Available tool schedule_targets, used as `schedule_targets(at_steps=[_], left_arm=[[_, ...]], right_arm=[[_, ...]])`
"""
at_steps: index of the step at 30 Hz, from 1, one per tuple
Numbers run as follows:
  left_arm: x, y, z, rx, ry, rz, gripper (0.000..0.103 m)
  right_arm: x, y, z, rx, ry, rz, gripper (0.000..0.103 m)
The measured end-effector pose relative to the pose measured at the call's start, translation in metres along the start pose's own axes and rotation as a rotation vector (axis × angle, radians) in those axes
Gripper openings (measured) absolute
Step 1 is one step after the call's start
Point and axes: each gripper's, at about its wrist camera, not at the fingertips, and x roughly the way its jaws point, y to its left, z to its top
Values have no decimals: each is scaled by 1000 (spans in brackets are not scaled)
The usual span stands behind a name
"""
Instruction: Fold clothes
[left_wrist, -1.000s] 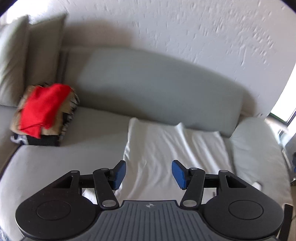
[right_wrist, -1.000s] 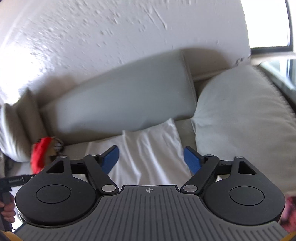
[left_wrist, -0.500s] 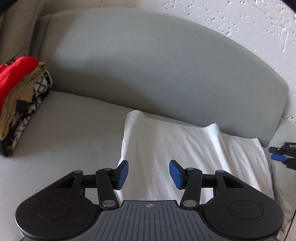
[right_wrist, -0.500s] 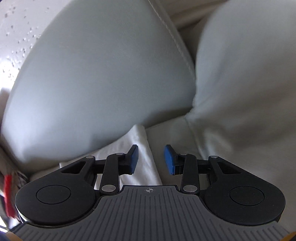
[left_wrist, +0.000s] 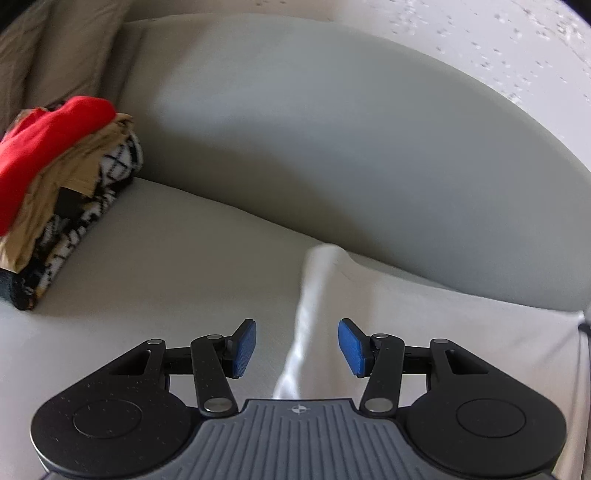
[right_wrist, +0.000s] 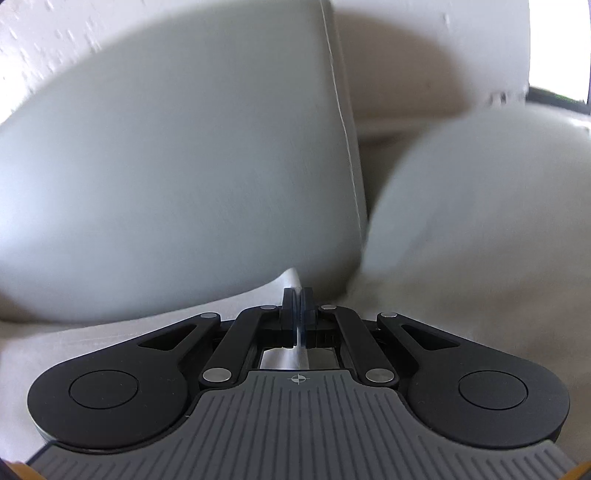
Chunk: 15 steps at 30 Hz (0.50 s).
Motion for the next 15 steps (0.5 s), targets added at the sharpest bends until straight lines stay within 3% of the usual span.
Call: schedule_targets(at_steps=[2,4,8,12,15], left_arm=[[8,6,7,-27,-1,20,49],[22,18,17,-98,6,30,48],[47,28,33,-181,53,-41,48],[76,24,44,-185,102,-86,45],[92,30,52,-241,117,-158,41]], right_arm=[[8,-2,-3,30,33,-34,0],[7,-7,-4,97,9,-84,0],[11,-16,-4,135,-18,-162,0],[5,-32,-3,126,19,-76,0],[4,-49,-2,216,40,38,3]])
